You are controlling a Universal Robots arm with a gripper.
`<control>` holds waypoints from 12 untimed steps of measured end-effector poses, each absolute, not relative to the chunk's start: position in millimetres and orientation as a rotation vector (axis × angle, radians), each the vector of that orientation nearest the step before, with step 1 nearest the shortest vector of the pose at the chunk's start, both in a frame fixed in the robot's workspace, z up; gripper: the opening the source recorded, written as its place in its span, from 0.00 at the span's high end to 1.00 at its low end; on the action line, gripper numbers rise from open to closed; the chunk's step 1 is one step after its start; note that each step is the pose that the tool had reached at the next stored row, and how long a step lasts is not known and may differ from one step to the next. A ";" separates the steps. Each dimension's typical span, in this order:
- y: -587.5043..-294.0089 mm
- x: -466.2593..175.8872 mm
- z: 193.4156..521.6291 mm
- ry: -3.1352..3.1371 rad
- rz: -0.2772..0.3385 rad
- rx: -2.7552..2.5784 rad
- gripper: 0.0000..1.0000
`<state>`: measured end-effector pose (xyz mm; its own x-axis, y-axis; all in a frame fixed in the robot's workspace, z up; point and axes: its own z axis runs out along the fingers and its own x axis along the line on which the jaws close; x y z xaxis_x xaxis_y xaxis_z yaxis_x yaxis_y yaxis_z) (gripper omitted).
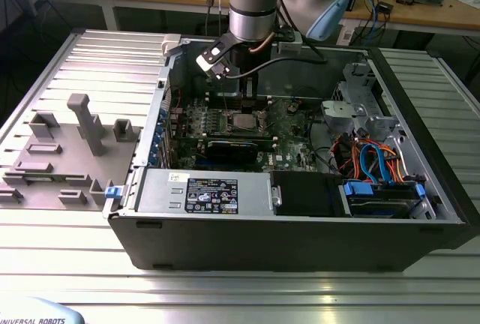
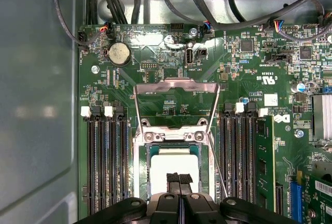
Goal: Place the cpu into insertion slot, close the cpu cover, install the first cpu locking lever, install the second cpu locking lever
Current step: 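Close the cpu cover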
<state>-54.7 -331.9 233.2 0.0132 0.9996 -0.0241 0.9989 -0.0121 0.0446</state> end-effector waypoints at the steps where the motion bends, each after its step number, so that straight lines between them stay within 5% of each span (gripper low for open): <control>1: -331.9 -54.7 233.2 2.173 0.022 2.201 0.89; 12: -331.9 -53.8 233.4 2.177 0.013 2.205 0.89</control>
